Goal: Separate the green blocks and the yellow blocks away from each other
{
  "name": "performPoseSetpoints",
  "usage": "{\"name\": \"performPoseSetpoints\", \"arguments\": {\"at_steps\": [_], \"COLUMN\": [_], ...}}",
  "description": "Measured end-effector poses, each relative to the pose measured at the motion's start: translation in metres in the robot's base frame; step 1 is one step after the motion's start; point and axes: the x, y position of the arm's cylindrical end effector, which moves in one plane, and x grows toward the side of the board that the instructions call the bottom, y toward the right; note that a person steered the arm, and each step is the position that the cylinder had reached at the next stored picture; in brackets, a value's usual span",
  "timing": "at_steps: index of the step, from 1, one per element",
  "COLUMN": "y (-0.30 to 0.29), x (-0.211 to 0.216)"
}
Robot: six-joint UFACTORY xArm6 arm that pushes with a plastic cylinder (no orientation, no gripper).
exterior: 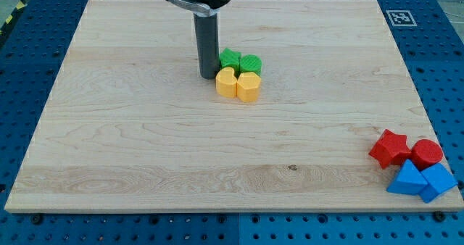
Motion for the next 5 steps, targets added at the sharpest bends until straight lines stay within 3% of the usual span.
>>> {"name": "performPoseSetpoints", "arguments": {"at_steps": [2, 5], "y": [-0.013, 0.0], "x": [0.03, 0.121]}}
